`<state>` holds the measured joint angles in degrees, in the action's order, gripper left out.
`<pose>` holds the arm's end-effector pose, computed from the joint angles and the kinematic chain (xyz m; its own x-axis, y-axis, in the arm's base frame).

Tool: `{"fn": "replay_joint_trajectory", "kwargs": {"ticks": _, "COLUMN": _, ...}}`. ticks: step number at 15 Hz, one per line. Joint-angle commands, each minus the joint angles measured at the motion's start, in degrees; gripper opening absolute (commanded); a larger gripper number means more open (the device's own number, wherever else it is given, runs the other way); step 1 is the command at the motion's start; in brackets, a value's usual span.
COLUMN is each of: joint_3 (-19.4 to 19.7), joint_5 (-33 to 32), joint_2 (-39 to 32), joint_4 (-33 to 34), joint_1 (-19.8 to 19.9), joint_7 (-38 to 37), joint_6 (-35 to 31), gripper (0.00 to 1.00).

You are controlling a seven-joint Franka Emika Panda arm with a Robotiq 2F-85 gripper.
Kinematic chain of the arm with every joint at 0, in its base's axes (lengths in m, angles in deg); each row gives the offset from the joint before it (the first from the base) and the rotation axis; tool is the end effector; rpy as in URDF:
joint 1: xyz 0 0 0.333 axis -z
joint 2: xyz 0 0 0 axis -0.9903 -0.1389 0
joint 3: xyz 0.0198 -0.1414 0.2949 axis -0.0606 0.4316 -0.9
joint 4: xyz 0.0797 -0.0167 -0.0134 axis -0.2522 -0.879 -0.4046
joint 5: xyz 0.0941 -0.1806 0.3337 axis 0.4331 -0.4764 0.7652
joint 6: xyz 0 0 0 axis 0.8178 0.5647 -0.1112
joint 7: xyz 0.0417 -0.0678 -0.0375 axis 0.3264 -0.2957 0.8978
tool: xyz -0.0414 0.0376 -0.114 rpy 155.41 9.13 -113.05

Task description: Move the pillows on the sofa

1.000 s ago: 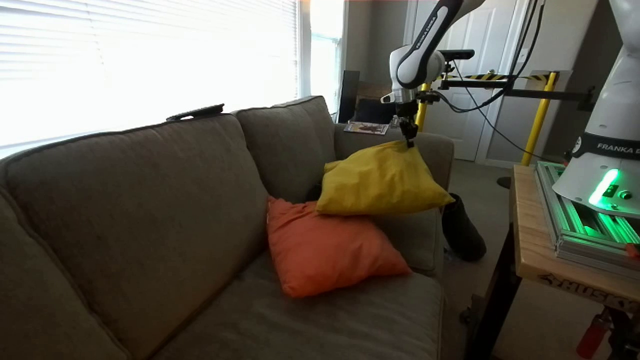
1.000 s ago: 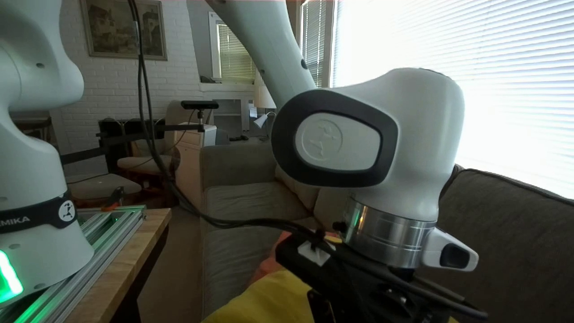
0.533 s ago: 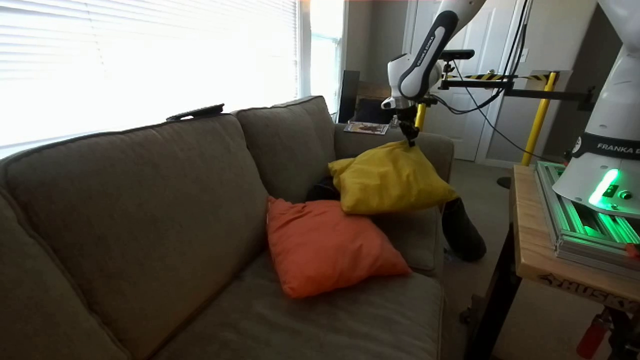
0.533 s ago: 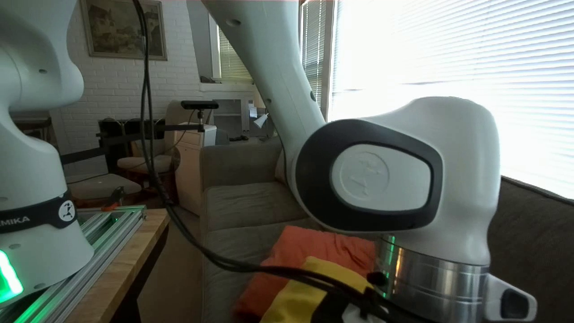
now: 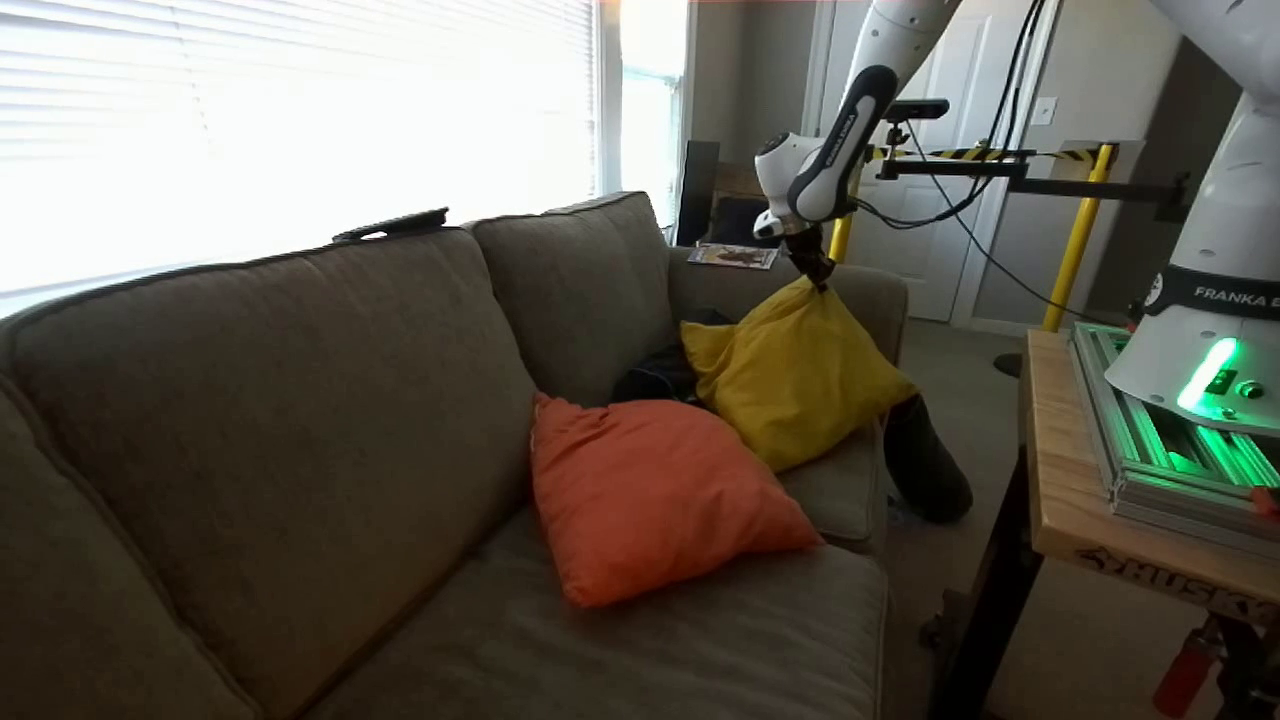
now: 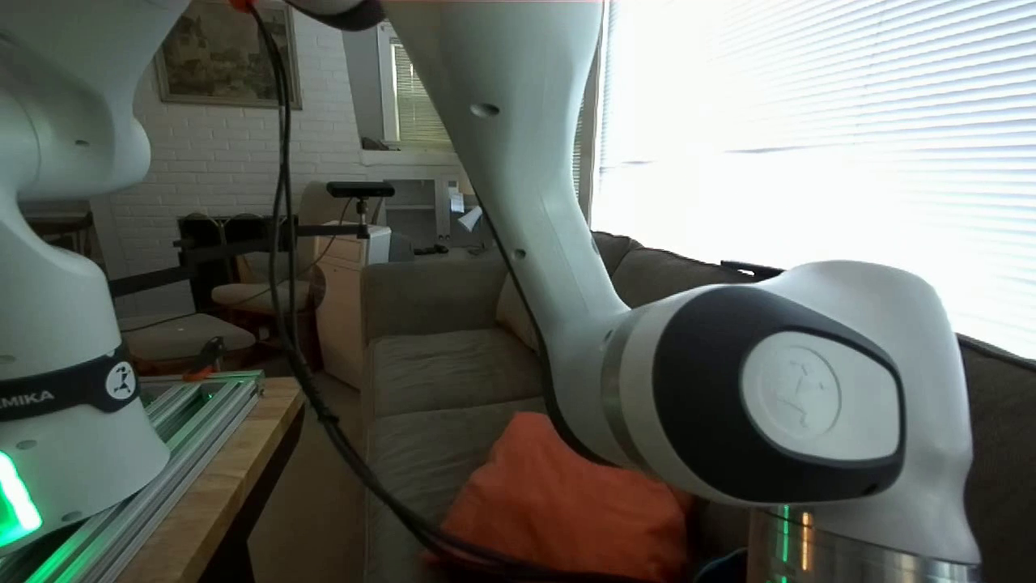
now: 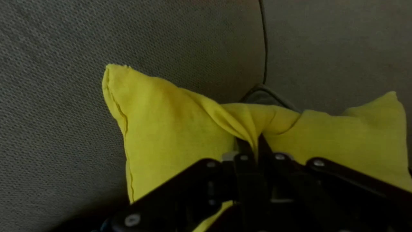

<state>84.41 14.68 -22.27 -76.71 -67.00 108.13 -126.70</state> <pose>0.5601 -0.3373 0.0953 0.4917 0.6857 -0.5366 0.8357 -0.5448 0.0696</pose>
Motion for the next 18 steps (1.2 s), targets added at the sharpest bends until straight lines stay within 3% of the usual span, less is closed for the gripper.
{"fn": "replay_joint_trajectory", "kwargs": {"ticks": 1, "joint_3": 0.59, "joint_5": -4.15, "joint_2": -5.79, "joint_4": 8.38, "joint_1": -0.93, "joint_7": 0.78, "joint_6": 3.43, "gripper": 0.02}}
{"fn": "replay_joint_trajectory", "kwargs": {"ticks": 2, "joint_3": 0.17, "joint_5": -3.94, "joint_2": -6.68, "joint_4": 9.55, "joint_1": -0.82, "joint_7": 0.21, "joint_6": 3.37, "gripper": 0.02}}
{"fn": "replay_joint_trajectory", "kwargs": {"ticks": 3, "joint_3": -0.89, "joint_5": -2.58, "joint_2": -3.78, "joint_4": 5.01, "joint_1": 0.15, "joint_7": -0.17, "joint_6": 1.76, "gripper": 0.07}}
{"fn": "replay_joint_trajectory", "kwargs": {"ticks": 12, "joint_3": -0.88, "joint_5": -2.64, "joint_2": -6.08, "joint_4": 8.05, "joint_1": -0.2, "joint_7": -0.15, "joint_6": 2.41, "gripper": 0.07}}
{"fn": "replay_joint_trajectory", "kwargs": {"ticks": 13, "joint_3": -0.88, "joint_5": -2.64, "joint_2": -6.08, "joint_4": 8.05, "joint_1": -0.2, "joint_7": -0.15, "joint_6": 2.41, "gripper": 0.02}}
{"fn": "replay_joint_trajectory", "kwargs": {"ticks": 15, "joint_3": 1.73, "joint_5": -9.16, "joint_2": -8.14, "joint_4": 8.7, "joint_1": -2.07, "joint_7": 0.83, "joint_6": -1.38, "gripper": 0.02}}
{"fn": "replay_joint_trajectory", "kwargs": {"ticks": 18, "joint_3": 2.38, "joint_5": -16.5, "joint_2": -8.83, "joint_4": 8.42, "joint_1": -1.5, "joint_7": 1.08, "joint_6": -6.06, "gripper": 0.02}}
